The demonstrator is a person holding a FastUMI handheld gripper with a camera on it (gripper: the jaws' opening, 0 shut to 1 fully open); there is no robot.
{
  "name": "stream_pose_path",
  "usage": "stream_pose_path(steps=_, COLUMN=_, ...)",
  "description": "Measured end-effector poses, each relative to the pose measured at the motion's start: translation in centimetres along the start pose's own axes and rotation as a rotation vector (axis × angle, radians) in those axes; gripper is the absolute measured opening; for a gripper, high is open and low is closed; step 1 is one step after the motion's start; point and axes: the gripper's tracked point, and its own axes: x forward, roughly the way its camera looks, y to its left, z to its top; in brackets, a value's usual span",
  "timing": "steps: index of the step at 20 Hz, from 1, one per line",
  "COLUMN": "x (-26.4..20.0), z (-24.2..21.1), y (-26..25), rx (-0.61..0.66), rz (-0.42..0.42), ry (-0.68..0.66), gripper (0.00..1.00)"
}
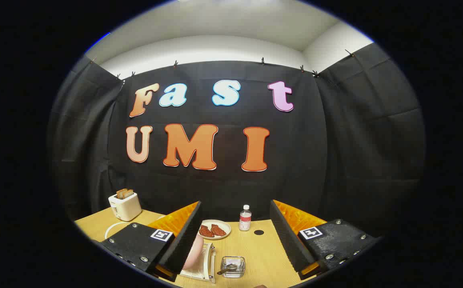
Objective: Take the plate from the dish rack, then take the spoon from the basket and place it into the plate.
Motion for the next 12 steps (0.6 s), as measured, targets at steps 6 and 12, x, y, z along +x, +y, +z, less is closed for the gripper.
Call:
stream_pose_path(steps=6, x=0.0, z=0.0, y=0.4, rx=0.005, rz=0.011, ry=-0.004, gripper=0.99)
stream_pose_path(steps=12, x=0.3, z=0.3, y=1.3, rx=0.018, rz=0.034, ry=-0.01, gripper=0.99)
